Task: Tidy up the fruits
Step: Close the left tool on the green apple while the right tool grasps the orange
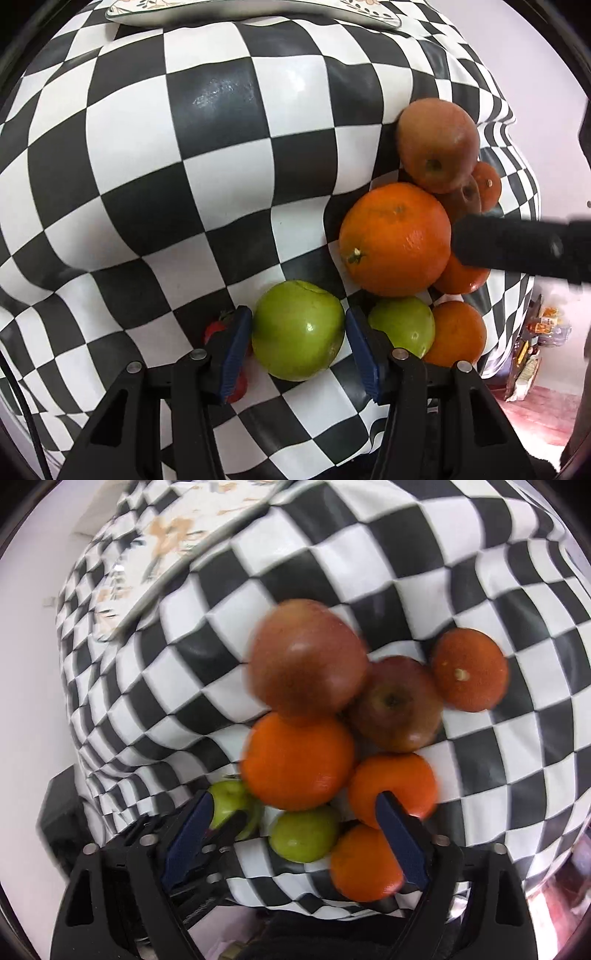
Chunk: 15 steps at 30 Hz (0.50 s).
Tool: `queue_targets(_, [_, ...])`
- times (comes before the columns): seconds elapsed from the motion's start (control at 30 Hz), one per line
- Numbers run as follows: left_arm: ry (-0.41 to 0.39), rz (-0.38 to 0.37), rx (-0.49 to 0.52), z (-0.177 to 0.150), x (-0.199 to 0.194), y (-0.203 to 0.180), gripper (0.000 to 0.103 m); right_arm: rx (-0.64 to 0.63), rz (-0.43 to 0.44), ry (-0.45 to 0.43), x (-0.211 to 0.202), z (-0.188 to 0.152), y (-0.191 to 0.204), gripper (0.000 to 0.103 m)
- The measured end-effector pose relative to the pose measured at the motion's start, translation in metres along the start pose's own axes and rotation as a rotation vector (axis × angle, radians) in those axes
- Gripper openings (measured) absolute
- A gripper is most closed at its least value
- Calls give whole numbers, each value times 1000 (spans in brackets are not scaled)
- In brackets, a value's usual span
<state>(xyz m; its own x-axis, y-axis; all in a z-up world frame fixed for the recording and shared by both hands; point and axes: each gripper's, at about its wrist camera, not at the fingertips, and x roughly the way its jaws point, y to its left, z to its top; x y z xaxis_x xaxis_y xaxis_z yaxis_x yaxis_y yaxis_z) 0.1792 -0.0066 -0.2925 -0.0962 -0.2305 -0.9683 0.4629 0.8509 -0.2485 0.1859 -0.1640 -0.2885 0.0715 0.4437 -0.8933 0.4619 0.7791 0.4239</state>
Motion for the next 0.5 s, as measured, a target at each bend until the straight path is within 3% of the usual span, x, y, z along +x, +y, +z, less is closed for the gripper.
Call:
queue_targets(0.07, [9, -25, -25, 6, 0, 10, 51, -21, -66, -6, 6, 0, 7, 78])
queue_targets(0.2, [30, -60, -42, 19, -1, 25, 53, 21, -90, 8, 31, 10, 1, 78])
queue_targets(0.3, [43, -64, -33, 27, 2, 33, 53, 21, -129, 21, 42, 18, 5, 82])
queue_targets(0.37, [51, -64, -33, 32, 1, 35, 53, -1, -124, 47, 49, 21, 11, 95])
queue_targets(0.5, [53, -35, -26, 43, 1, 34, 52, 3, -195, 67, 62, 27, 16, 97])
